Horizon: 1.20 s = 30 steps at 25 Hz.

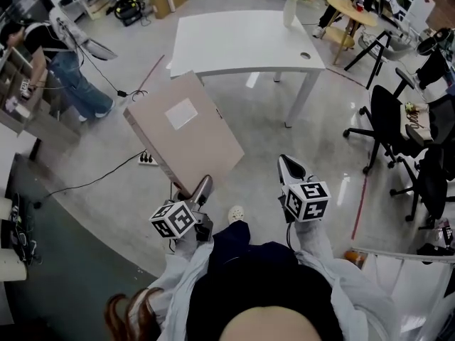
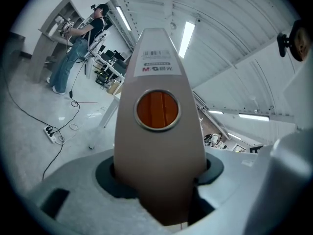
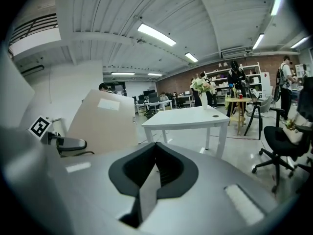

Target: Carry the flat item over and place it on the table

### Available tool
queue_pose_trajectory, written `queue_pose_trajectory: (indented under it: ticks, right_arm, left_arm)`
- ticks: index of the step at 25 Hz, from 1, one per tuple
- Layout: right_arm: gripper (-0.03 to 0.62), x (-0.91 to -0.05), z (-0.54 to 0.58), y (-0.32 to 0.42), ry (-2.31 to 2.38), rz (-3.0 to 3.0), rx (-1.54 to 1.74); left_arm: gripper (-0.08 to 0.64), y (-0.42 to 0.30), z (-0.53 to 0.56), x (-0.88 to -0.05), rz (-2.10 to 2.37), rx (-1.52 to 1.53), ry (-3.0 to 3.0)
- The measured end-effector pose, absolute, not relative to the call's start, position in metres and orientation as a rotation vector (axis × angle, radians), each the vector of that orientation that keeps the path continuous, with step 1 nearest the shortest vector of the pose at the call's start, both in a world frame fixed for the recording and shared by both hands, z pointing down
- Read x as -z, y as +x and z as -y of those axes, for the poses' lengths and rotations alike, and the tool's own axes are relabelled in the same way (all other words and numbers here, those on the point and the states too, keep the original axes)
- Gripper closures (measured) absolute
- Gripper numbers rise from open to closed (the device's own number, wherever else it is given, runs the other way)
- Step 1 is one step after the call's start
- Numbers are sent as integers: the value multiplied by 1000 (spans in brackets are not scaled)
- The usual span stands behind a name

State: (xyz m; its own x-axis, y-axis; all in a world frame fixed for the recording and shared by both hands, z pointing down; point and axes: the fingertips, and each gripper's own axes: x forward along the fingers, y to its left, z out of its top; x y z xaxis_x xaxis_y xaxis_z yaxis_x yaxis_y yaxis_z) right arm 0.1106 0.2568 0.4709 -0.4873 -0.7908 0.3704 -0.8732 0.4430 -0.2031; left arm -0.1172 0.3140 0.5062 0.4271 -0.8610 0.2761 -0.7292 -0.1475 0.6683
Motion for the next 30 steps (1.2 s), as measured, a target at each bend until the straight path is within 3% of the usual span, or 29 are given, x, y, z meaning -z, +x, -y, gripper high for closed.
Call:
queue_pose_trajectory:
  ticks: [30]
  right_arm:
    - [581, -503, -80, 78, 1417, 2446, -651]
  left_arm:
    - [282, -134, -140, -531, 1255, 240, 1887]
